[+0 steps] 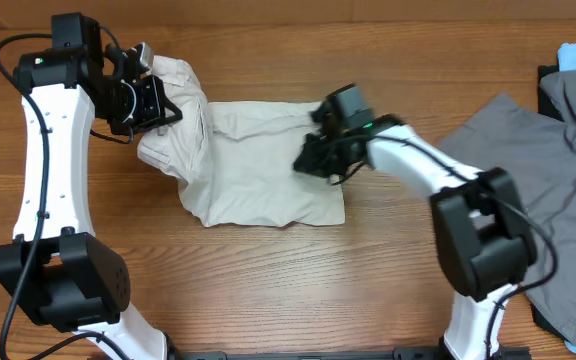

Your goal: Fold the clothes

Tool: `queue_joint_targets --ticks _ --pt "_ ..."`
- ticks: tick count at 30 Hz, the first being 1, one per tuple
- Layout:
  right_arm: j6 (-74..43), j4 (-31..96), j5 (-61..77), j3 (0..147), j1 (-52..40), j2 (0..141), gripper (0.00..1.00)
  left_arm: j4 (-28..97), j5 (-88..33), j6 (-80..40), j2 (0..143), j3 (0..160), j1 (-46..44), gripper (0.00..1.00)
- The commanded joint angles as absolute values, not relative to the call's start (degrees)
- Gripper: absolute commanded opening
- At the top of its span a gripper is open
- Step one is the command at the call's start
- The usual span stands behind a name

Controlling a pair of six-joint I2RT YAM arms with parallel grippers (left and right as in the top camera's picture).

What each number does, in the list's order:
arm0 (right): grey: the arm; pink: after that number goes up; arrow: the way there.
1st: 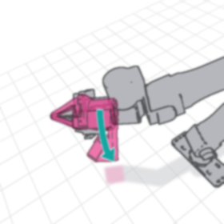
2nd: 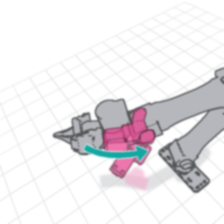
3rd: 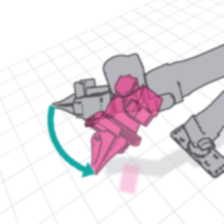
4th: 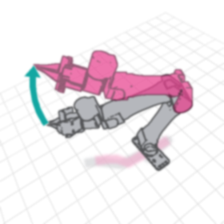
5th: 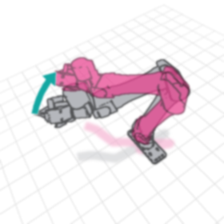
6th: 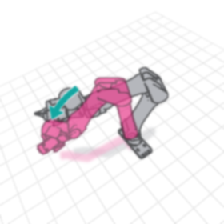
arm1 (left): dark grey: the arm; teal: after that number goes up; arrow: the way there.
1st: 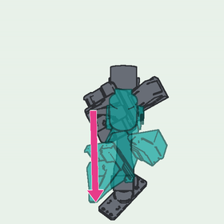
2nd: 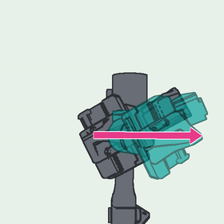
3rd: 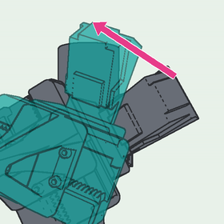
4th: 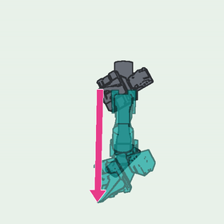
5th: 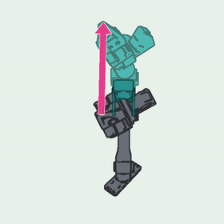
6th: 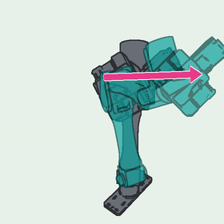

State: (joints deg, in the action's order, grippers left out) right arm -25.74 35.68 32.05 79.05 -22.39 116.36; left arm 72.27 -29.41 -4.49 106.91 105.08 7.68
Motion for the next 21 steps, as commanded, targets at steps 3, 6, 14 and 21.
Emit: queue_joint_targets --ticks 3,6,14,21 --pt "-18.7 45.8 22.2 77.3 -18.3 114.9 0.08 70.6 -30.1 -4.3 104.3 107.2 3.1 0.07" --pt "-17.9 46.7 20.0 75.1 -18.4 114.9 0.08 69.4 -30.1 -4.3 104.3 107.2 0.5 0.08" --pt "-17.9 43.8 20.2 71.9 -18.4 115.1 0.10 68.6 -30.0 -5.2 104.3 107.2 -4.7 0.10" --pt "-18.0 43.2 20.6 71.9 -18.4 115.1 0.11 68.1 -30.0 -5.4 104.4 107.2 -10.9 0.13"
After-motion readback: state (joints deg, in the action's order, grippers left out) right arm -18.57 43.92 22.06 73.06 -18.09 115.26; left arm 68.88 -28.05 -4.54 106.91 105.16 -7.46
